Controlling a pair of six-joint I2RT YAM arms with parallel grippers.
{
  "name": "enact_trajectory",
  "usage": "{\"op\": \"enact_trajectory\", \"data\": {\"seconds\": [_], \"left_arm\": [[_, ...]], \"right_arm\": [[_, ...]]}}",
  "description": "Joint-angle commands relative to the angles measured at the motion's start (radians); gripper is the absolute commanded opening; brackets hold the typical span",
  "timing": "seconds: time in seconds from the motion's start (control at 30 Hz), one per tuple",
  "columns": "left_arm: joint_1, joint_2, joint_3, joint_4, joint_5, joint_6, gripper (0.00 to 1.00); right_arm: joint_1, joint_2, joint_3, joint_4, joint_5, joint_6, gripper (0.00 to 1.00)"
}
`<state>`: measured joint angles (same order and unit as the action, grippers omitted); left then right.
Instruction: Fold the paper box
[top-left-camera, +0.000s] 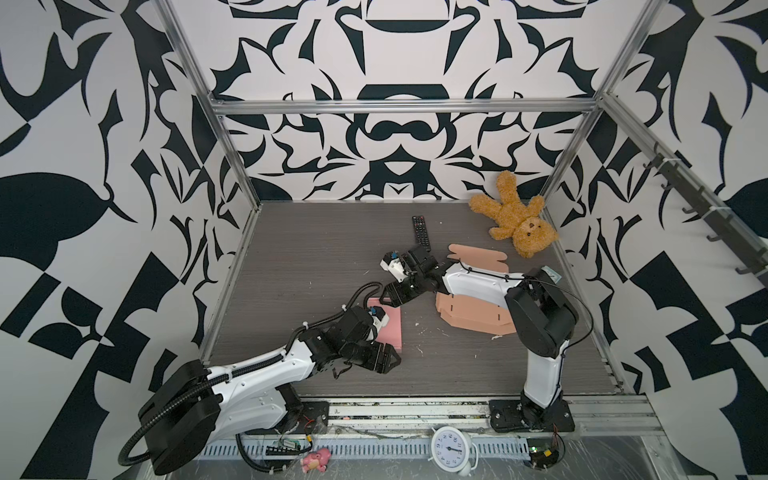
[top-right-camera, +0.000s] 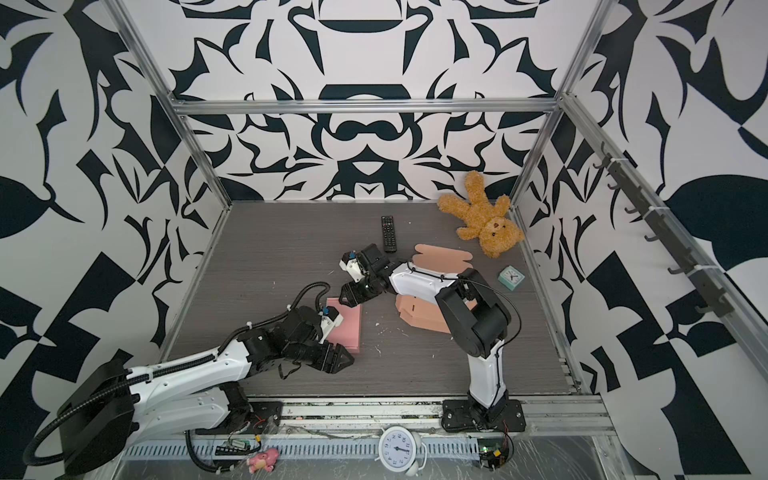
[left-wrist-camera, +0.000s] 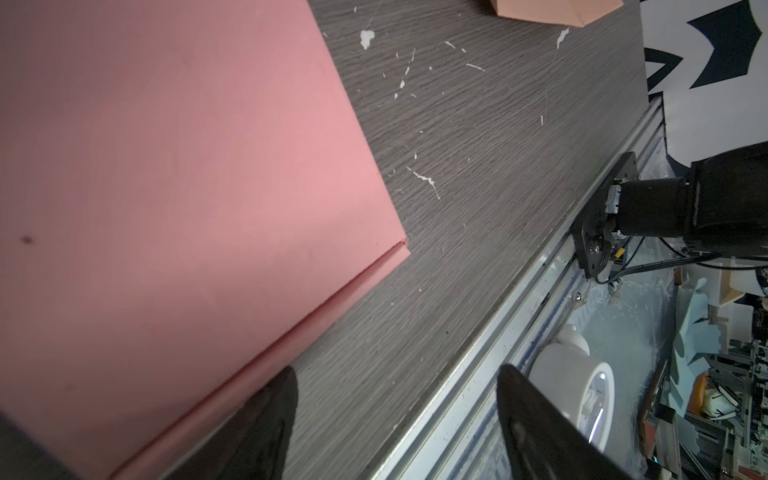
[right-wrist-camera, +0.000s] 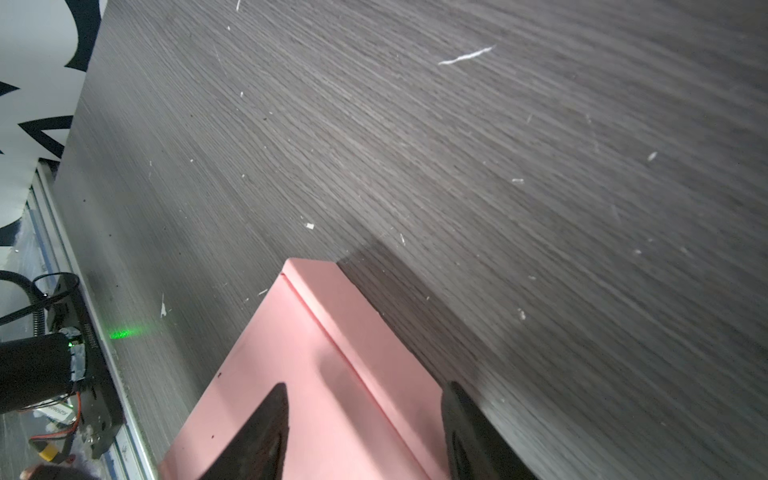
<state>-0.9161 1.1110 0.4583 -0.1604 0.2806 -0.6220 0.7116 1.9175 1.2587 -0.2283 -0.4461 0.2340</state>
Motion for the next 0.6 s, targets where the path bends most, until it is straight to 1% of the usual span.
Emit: {"op": "enact_trajectory", "data": {"seconds": [0.0, 0.1, 0.27, 0.57], "left_arm": [[0.017, 0.012, 0.016, 0.036, -0.028, -0.013, 0.78], [0.034, -0.003, -0.001, 0.058, -0.032, -0.019, 0.78], [0.075, -0.026, -0.019, 0.065, -0.032, -0.024, 0.77], [0.194, -0.050, -0.025, 0.058, -0.001, 0.000, 0.77]], "right_arm": [[-0.001, -0.047, -0.026, 0.015, -0.027, 0.006, 0.57], [-0.001, -0.064, -0.046, 0.014, -0.024, 0.008, 0.54], [-0.002, -0.099, -0.090, 0.023, -0.008, 0.016, 0.51], [-0.001, -0.144, -0.146, 0.022, 0.002, 0.026, 0.49]]}}
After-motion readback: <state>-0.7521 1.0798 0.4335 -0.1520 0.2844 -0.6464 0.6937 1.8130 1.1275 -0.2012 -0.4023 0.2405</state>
